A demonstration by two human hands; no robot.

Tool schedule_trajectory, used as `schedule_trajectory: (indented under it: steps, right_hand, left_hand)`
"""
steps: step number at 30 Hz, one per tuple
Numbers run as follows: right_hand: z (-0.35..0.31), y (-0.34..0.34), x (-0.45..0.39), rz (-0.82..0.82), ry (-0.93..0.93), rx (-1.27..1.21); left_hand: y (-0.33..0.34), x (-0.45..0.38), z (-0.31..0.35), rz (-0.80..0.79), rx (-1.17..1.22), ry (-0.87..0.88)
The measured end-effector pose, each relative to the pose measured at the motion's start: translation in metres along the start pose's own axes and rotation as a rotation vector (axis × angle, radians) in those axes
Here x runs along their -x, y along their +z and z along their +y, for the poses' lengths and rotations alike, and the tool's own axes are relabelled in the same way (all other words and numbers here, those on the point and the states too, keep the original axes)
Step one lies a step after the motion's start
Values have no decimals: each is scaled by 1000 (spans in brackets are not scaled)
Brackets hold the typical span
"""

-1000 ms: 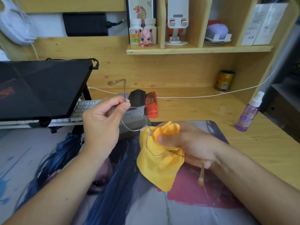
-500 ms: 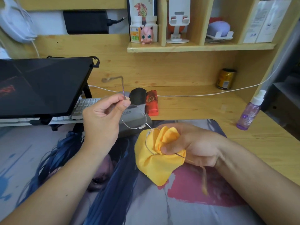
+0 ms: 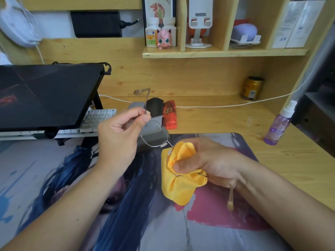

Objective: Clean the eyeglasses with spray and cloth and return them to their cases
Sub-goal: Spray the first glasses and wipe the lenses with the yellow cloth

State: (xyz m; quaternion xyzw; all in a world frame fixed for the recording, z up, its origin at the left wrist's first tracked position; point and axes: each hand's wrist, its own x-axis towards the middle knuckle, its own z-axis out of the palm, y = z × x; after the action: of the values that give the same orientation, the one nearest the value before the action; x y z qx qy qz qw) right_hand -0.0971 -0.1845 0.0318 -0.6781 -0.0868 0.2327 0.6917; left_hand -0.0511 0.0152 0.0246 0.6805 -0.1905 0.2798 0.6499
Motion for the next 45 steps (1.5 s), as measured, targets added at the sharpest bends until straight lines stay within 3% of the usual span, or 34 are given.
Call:
schedule_trajectory:
  steps: [13, 17, 26, 32, 45]
  right_hand:
    - [-7, 3, 2, 130, -79, -32]
    - [-6, 2, 0, 205, -48, -147]
    - [-6, -8, 5, -136, 46, -17]
    - [-6, 4, 6, 20, 11, 80]
    - [-9, 0, 7, 25, -70, 5]
  left_hand:
    - [-1, -1, 2, 0, 52, 25]
    - [-5, -5, 0, 0, 46, 46]
    - [-7, -8, 0, -14, 19, 78]
    - [1, 0, 2, -50, 23, 53]
    - [-1, -2, 0, -12, 57, 31]
